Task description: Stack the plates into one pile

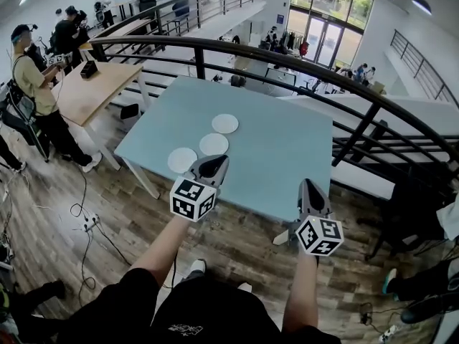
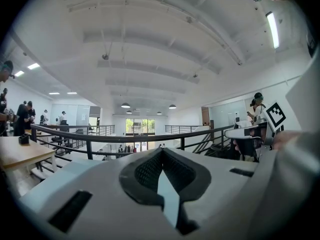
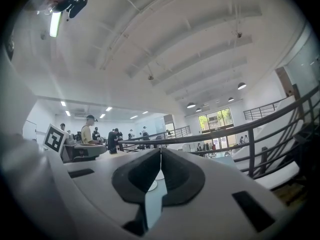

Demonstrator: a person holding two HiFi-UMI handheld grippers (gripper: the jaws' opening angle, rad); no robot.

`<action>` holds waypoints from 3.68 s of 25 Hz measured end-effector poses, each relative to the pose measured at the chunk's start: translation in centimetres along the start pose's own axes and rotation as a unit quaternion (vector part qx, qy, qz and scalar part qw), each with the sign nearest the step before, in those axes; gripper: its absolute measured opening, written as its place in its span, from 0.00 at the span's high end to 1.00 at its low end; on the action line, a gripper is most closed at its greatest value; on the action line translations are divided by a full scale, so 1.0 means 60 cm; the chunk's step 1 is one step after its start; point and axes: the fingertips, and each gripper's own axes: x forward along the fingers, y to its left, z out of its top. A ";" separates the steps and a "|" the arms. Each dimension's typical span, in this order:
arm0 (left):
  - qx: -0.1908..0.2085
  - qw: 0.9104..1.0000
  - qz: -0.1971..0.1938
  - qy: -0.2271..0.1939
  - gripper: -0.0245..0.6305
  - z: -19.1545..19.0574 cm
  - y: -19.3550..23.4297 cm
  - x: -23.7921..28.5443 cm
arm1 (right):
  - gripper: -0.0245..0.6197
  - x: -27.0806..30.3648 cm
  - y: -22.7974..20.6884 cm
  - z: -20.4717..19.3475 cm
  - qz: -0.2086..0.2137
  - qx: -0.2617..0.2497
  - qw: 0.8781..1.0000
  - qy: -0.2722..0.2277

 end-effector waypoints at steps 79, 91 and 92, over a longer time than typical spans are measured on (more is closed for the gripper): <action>-0.109 0.982 0.107 0.113 0.95 -0.217 0.645 0.330 | 0.95 0.849 0.046 -0.276 0.153 0.034 0.972 0.178; -0.134 0.972 0.094 0.169 0.95 -0.286 0.691 0.368 | 0.95 0.888 -0.002 -0.364 0.129 0.070 0.964 0.224; -0.132 0.971 0.091 0.175 0.95 -0.290 0.699 0.372 | 0.95 0.894 -0.001 -0.369 0.126 0.072 0.963 0.227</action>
